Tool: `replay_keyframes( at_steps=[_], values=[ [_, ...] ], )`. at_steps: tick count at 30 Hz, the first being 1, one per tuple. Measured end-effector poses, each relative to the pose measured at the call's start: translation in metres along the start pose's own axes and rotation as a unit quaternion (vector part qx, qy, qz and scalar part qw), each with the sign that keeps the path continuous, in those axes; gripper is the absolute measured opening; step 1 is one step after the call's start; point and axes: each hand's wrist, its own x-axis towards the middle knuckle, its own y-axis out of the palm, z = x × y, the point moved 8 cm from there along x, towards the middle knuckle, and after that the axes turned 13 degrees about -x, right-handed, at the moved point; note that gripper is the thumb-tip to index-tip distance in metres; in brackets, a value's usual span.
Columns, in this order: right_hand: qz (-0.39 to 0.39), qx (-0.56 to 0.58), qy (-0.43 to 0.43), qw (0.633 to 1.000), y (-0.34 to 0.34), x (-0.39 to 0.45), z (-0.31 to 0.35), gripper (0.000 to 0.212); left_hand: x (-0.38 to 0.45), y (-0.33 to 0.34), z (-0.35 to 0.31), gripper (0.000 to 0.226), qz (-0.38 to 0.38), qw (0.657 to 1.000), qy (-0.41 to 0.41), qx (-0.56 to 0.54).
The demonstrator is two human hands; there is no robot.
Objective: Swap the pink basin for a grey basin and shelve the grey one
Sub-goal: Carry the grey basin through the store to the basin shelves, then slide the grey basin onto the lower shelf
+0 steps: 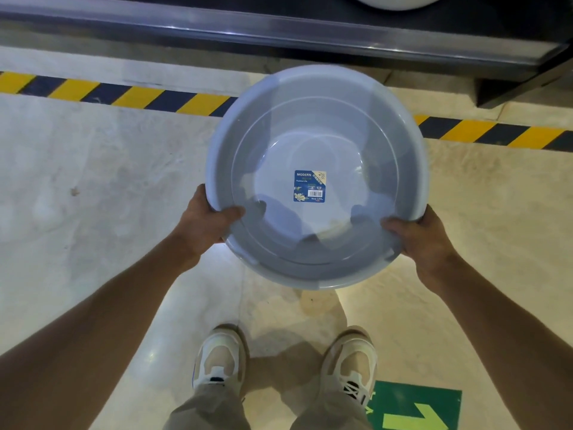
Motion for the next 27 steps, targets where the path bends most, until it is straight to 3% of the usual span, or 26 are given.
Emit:
replay_keyframes(
  at_steps=[8,13,20,27],
  values=[
    [0.004,0.003,-0.059,0.998,-0.013,-0.011,0.017,0.041,-0.019,0.006,-0.010,0.050,-0.017,0.997,0.038,-0.067],
    [-0.014,-0.007,-0.075,0.997,-0.030,-0.051,0.052,0.040,-0.071,-0.003,-0.042,0.055,-0.022,0.995,0.052,-0.084],
    [-0.003,0.008,-0.130,0.992,-0.066,-0.150,0.150,0.037,-0.182,-0.046,-0.122,0.052,-0.040,0.984,0.095,-0.143],
    [-0.033,0.085,-0.199,0.976,-0.117,-0.309,0.283,0.027,-0.336,-0.094,-0.245,0.042,-0.045,0.969,0.165,-0.177]
  ],
)
